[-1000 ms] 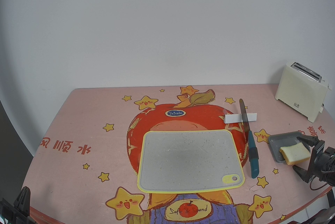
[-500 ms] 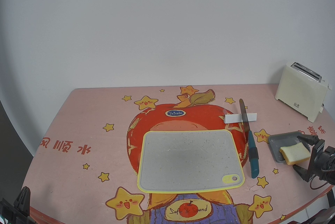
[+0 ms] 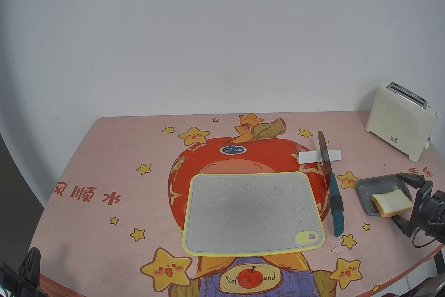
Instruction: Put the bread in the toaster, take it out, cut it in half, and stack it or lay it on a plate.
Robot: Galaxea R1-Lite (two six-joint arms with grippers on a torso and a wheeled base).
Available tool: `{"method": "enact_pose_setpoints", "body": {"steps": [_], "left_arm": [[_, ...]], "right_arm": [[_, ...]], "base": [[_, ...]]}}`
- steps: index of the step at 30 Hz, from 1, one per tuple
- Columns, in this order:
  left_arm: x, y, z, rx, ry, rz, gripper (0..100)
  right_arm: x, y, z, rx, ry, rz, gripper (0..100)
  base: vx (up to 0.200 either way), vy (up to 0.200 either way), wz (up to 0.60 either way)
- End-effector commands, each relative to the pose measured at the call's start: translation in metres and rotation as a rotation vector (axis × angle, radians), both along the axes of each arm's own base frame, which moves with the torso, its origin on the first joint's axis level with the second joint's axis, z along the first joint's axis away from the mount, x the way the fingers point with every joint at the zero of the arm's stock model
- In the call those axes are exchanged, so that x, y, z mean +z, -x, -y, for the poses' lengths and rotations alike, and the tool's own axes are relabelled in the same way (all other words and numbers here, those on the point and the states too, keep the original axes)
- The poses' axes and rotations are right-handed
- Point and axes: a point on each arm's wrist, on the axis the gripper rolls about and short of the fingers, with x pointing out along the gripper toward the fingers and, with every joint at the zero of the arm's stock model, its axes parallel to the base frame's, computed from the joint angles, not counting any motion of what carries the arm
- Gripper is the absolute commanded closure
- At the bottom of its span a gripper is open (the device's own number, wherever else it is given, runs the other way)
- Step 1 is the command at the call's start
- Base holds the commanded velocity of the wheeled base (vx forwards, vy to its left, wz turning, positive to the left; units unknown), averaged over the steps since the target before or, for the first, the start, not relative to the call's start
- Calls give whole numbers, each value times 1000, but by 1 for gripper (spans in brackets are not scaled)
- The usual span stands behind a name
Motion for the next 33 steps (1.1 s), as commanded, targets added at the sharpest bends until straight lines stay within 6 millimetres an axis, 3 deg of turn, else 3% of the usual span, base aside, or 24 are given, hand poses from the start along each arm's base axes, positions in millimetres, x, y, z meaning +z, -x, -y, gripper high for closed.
{"method": "enact_pose_setpoints", "body": {"steps": [1, 5, 6, 16, 33], "left_arm": [[-5, 0, 0, 1, 0, -1, 100], [-5, 0, 0, 1, 0, -1, 100], [-5, 0, 0, 1, 0, -1, 100], [-5, 0, 0, 1, 0, -1, 100], [-5, 0, 0, 1, 0, -1, 100]], "right_arm": [[0, 0, 0, -1, 0, -1, 0], [-1, 0, 0, -2, -2, -4, 0], [-1, 1, 0, -2, -2, -6, 100], [-14, 10, -1, 6, -7, -61, 100], [-5, 11, -1, 17, 17, 2, 100]], "base": [[0, 0, 0], [0, 0, 0], [0, 0, 0], [0, 0, 0], [0, 0, 0]]}}
